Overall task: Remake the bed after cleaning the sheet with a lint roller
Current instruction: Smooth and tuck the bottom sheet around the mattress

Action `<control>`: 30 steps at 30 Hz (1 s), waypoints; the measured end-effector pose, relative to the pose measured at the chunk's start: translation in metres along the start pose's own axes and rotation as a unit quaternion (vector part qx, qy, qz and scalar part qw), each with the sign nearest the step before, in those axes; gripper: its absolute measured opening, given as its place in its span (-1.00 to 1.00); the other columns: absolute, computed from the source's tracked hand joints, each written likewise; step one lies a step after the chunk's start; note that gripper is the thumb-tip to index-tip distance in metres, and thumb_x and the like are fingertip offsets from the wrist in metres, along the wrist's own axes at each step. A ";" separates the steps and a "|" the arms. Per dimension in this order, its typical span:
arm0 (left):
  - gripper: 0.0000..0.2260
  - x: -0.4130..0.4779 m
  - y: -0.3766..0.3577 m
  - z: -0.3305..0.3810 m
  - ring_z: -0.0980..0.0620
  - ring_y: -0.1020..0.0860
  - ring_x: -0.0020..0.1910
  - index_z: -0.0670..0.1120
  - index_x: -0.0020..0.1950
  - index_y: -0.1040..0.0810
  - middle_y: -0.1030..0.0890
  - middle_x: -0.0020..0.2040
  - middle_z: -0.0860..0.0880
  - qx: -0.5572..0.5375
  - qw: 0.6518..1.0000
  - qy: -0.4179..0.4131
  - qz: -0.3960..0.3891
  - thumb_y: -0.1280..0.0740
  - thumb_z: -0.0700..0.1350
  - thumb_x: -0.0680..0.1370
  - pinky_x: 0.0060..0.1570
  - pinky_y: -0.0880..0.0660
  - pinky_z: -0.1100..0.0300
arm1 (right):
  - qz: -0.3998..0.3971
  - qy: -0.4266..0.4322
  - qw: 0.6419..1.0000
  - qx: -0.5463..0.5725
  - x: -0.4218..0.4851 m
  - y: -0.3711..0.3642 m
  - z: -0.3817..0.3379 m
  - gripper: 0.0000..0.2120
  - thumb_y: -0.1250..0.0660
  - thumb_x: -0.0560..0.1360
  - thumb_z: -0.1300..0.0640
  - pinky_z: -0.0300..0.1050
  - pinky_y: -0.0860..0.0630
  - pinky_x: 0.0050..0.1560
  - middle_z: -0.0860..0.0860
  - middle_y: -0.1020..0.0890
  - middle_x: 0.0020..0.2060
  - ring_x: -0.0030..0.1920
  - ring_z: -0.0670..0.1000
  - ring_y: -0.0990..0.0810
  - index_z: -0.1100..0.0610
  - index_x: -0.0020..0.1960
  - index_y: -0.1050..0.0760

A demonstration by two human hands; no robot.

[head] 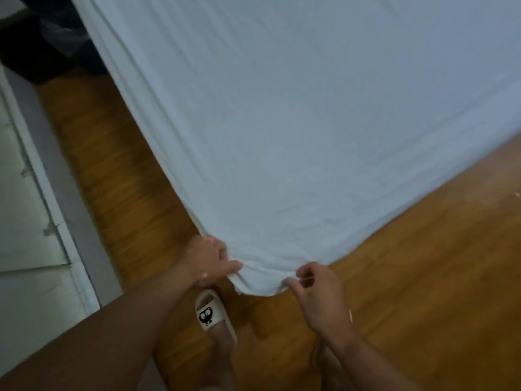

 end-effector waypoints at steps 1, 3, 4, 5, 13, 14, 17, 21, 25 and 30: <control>-0.54 -0.002 -0.012 -0.019 -0.04 -0.59 -0.20 -0.01 -0.38 -0.46 -0.61 -0.25 -0.08 -0.015 0.998 0.036 -0.040 -0.40 0.36 0.39 -0.26 -0.42 0.14 | 0.005 -0.083 0.996 0.023 -0.006 -0.008 0.018 -0.72 -0.51 0.38 -0.15 -0.17 -0.49 -0.06 -0.14 -0.60 -0.16 -0.13 -0.12 -0.56 0.00 -0.07 -0.54; -0.53 -0.006 -0.039 -0.042 -0.05 -0.61 -0.28 -0.13 -0.23 -0.62 -0.64 -0.25 -0.09 -0.176 0.974 0.089 -0.114 -0.51 0.30 0.35 -0.37 -0.49 0.08 | -0.024 -0.198 0.974 0.105 -0.017 -0.043 0.033 -0.60 -0.44 0.39 -0.28 0.03 -0.61 -0.04 -0.07 -0.65 -0.15 -0.10 -0.02 -0.63 0.04 -0.05 -0.56; -0.59 -0.005 -0.047 -0.043 -0.03 -0.61 -0.30 -0.18 -0.11 -0.66 -0.66 -0.24 -0.08 -0.276 0.948 0.103 -0.122 -0.56 0.17 0.37 -0.38 -0.53 0.08 | -0.019 -0.237 0.953 0.185 -0.022 -0.058 0.034 -0.61 -0.43 0.43 -0.24 0.12 -0.65 -0.05 0.01 -0.67 -0.16 -0.12 0.04 -0.67 0.10 -0.06 -0.57; -0.66 -0.001 -0.051 -0.044 -0.02 -0.61 -0.32 -0.23 -0.06 -0.67 -0.66 -0.26 -0.07 -0.337 0.929 0.105 -0.108 -0.58 0.02 0.41 -0.34 -0.58 0.07 | -0.007 -0.268 0.925 0.270 -0.027 -0.069 0.032 -0.67 -0.42 0.50 -0.13 0.18 -0.66 -0.06 0.09 -0.68 -0.18 -0.15 0.08 -0.68 0.17 -0.08 -0.58; -0.79 0.000 -0.061 -0.048 0.01 -0.65 -0.39 -0.23 -0.16 -0.64 -0.69 -0.35 -0.10 -0.371 0.924 0.065 -0.065 -0.44 -0.09 0.55 -0.32 -0.58 0.18 | 0.027 -0.226 0.883 0.410 -0.038 -0.072 0.026 -0.84 -0.47 0.48 0.29 -0.13 -0.61 -0.26 0.18 -0.58 -0.41 -0.30 0.09 -0.63 0.30 -0.17 -0.50; -0.79 -0.002 -0.058 -0.049 0.03 -0.65 -0.39 -0.20 -0.17 -0.65 -0.69 -0.35 -0.07 -0.351 0.934 0.045 -0.052 -0.44 -0.06 0.55 -0.32 -0.57 0.17 | 0.019 -0.206 0.896 0.393 -0.037 -0.072 0.025 -0.86 -0.47 0.47 0.32 -0.15 -0.60 -0.26 0.19 -0.56 -0.40 -0.31 0.07 -0.64 0.33 -0.15 -0.51; -0.81 -0.006 -0.067 -0.053 0.06 -0.65 -0.39 -0.12 -0.17 -0.65 -0.69 -0.34 0.01 -0.301 0.953 0.001 -0.036 -0.42 -0.03 0.56 -0.27 -0.60 0.11 | 0.005 -0.206 0.932 0.299 -0.043 -0.091 0.039 -0.93 -0.46 0.46 0.36 0.02 -0.65 -0.18 0.19 -0.63 -0.38 -0.33 0.06 -0.64 0.28 -0.16 -0.58; -0.78 0.004 -0.079 -0.051 0.05 -0.65 -0.38 -0.11 -0.20 -0.65 -0.68 -0.35 0.00 -0.279 0.960 0.002 -0.013 -0.43 0.00 0.56 -0.14 -0.64 -0.02 | 0.014 -0.279 0.908 0.314 -0.070 -0.141 0.075 -0.89 -0.41 0.51 0.31 0.28 -0.62 -0.01 0.12 -0.65 -0.17 -0.15 0.11 -0.66 0.19 0.01 -0.56; -0.60 -0.004 -0.095 -0.055 0.00 -0.67 -0.12 -0.12 0.14 -0.61 -0.71 -0.15 0.00 -0.289 0.956 -0.003 -0.054 -0.51 0.12 0.45 -0.16 -0.60 0.15 | -0.002 -0.191 0.905 0.380 -0.044 -0.154 0.048 -0.51 -0.53 0.45 0.10 0.03 -0.63 0.05 -0.12 -0.59 0.11 0.10 0.00 -0.61 -0.02 0.28 -0.40; -0.62 0.000 -0.127 -0.031 -0.09 -0.65 -0.08 -0.18 0.05 -0.63 -0.68 -0.07 -0.11 -0.197 0.980 -0.006 -0.007 -0.44 0.13 0.50 -0.13 -0.56 0.06 | 0.081 -0.098 0.987 0.097 -0.011 -0.125 0.037 -0.87 -0.43 0.49 0.08 -0.06 -0.54 -0.25 -0.02 -0.68 -0.33 -0.30 -0.02 -0.63 0.12 -0.19 -0.62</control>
Point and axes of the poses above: each hand's wrist, its own x-axis towards the middle knuckle, its own y-axis out of the back of the hand, z = x × y, the point moved 10 cm from there along x, towards the middle knuckle
